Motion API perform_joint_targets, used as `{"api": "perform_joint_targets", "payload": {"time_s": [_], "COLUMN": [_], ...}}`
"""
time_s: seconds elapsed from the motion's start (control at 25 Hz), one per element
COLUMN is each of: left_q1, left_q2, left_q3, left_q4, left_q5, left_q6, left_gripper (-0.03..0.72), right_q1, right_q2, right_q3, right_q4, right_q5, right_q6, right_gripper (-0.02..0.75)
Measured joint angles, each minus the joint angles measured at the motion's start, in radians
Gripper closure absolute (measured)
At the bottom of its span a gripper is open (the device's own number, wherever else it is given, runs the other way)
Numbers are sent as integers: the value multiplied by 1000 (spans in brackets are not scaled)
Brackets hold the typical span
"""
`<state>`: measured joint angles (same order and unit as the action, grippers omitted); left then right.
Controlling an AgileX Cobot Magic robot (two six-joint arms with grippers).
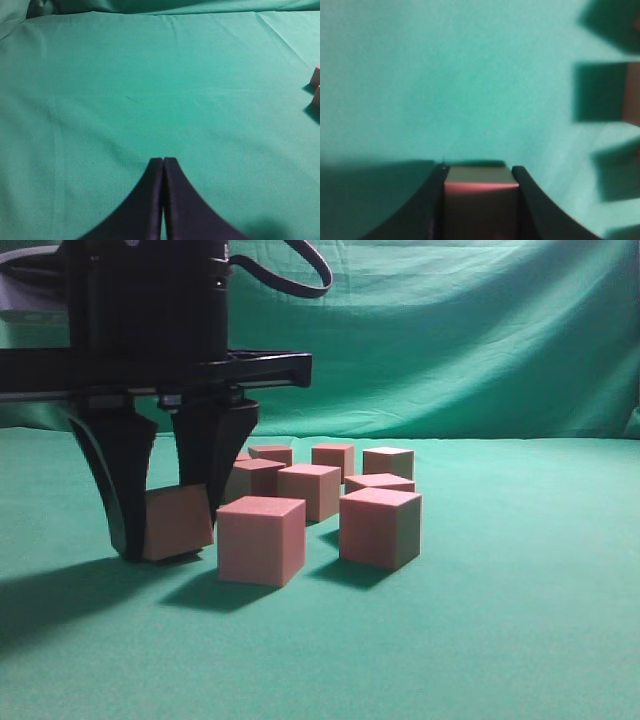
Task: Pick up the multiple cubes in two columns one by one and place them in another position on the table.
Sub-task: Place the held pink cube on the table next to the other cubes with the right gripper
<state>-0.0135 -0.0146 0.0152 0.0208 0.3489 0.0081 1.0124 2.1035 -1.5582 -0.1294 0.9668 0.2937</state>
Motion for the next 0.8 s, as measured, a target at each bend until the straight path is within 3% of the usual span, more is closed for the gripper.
{"api": "perform_joint_targets", "payload": {"time_s": [0.32,0.6,0.72,0.76,0.8], "left_q1": [0,0,0,0,0], "left_q2": [0,0,0,0,0], "left_q3": [0,0,0,0,0], "left_q4": [0,0,0,0,0], "left_q5": [0,0,0,0,0], "left_q6": [0,0,0,0,0], "left_gripper": [688,688,688,688,688], "right_q1": [0,0,0,0,0], "right_q2": [8,13,13,13,13], "right_q3": [-3,-4,-4,-6,-13], "right_q4": [8,53,65,69,71], "right_q5": [11,21,21,21,27], "right_q6": [-2,-49,-67,-70,-74], "right_gripper": [496,120,98,57,71]}}
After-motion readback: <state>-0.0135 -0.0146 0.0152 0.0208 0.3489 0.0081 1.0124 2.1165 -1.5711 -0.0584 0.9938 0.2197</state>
